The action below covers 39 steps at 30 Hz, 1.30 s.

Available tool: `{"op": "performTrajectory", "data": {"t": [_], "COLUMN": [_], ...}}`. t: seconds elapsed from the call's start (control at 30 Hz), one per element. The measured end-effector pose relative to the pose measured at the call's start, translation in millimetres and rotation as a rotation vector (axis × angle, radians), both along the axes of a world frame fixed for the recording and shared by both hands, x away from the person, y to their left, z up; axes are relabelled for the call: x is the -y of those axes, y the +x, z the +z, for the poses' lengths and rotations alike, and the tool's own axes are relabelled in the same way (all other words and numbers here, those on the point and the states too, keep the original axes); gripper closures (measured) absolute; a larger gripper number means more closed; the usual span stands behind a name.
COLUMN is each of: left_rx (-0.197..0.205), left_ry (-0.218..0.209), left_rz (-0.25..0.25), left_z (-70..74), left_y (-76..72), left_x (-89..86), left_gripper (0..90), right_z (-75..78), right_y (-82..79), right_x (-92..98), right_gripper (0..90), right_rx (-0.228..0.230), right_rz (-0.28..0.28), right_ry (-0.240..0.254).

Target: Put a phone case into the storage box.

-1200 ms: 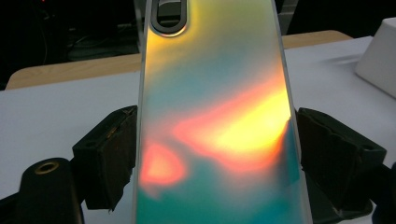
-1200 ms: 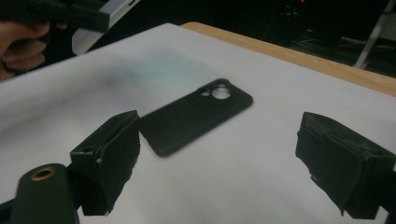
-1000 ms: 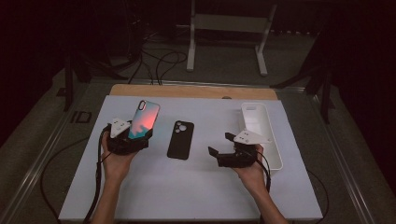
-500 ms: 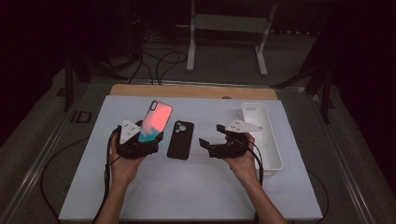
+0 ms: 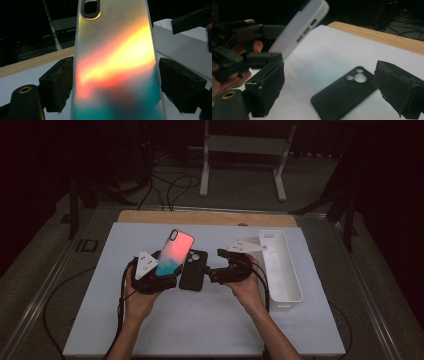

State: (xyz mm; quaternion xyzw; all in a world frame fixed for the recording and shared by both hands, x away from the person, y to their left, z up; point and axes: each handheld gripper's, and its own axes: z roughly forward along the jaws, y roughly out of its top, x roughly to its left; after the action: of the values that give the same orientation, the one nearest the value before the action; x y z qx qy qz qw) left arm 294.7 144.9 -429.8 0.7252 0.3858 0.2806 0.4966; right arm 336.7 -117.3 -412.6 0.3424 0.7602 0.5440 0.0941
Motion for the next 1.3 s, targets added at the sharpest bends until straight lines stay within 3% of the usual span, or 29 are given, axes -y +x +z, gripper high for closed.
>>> {"op": "performTrajectory", "data": {"t": [0.37, 0.53, 0.77, 1.0, 1.3], "left_rx": [0.026, 0.033, 0.035, 0.050, 0.043], "left_ry": [-0.005, -0.010, -0.013, -0.014, -0.013], "left_rz": [-0.057, -0.078, -0.096, -0.099, -0.096], "left_z": [3.7, 3.7, 1.1, -0.5, -3.7], "left_y": [-9.5, -12.0, -14.1, -16.2, -15.5], "left_x": [16.1, 21.8, 28.2, 31.6, 32.9], "left_gripper": [16.5, 16.5, 16.5, 16.5, 16.6], "right_z": [7.5, 7.9, 10.0, 12.0, 13.6], "right_y": [5.4, 8.4, 10.1, 7.9, 6.2], "right_x": [-18.6, -23.3, -28.5, -35.6, -36.6], "right_gripper": [12.2, 26.8, 49.1, 64.1, 80.7], "right_rx": [-0.026, -0.068, -0.116, -0.108, -0.109], "right_rz": [0.049, 0.040, 0.098, 0.125, 0.127], "right_ry": [0.033, 0.049, 0.072, 0.055, 0.084]}}
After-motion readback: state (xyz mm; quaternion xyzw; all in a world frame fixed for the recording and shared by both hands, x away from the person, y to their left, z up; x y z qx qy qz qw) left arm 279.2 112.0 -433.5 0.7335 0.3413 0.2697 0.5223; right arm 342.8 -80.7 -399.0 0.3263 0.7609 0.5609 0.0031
